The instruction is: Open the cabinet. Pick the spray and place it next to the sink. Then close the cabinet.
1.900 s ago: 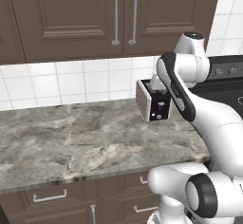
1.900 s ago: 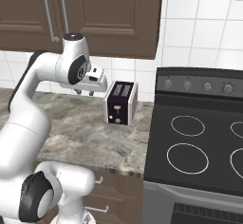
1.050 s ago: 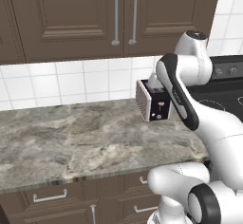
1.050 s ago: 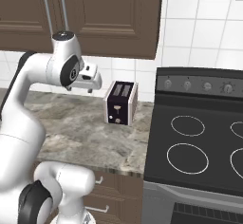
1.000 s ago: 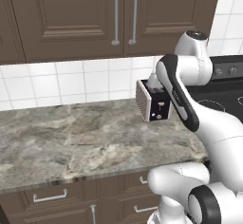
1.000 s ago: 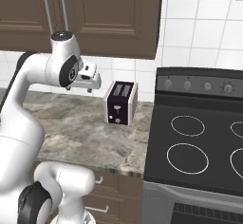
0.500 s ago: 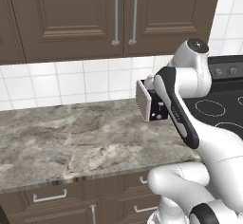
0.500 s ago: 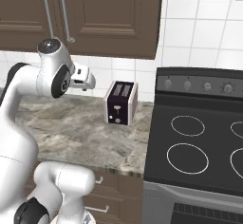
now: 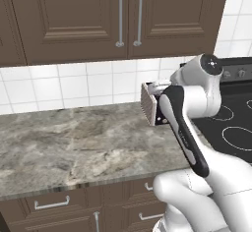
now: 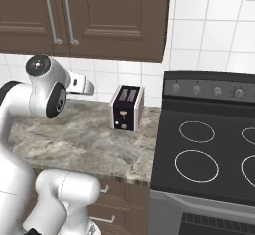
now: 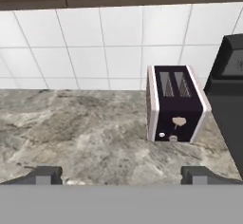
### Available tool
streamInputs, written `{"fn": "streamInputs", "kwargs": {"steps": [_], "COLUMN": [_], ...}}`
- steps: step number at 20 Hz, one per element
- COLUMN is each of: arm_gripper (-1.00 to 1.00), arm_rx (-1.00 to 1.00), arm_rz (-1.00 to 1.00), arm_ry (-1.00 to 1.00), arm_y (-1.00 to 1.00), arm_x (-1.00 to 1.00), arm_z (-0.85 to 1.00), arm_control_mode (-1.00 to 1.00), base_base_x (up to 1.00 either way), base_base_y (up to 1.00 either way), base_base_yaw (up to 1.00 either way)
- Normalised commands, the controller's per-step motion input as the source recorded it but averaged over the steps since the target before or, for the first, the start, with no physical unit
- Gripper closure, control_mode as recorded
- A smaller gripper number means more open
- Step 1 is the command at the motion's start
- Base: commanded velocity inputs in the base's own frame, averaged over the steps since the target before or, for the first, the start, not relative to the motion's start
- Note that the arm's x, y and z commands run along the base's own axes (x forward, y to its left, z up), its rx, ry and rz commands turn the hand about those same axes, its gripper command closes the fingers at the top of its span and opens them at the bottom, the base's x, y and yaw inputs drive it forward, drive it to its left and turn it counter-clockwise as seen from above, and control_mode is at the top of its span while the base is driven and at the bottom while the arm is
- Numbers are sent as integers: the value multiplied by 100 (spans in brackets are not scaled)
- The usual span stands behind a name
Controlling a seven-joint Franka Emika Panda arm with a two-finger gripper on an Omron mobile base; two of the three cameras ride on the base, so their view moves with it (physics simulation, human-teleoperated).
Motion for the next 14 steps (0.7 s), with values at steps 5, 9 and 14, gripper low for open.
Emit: {"fn": "streamInputs", "kwargs": {"steps": [5,9,14], "arm_gripper": [-100,-100,-100], "arm_rx": [0,0,-3], "arm_rz": [0,0,0], "arm_ry": [-12,-6,-1], "arm_y": [4,0,1], "arm_x": [-34,-34,-33], "arm_z": [32,85,99], "arm_control_mode": [-100,-100,-100], "base_base_x": [0,0,0], "base_base_y": [0,0,0], "base_base_yaw": [0,0,0]}}
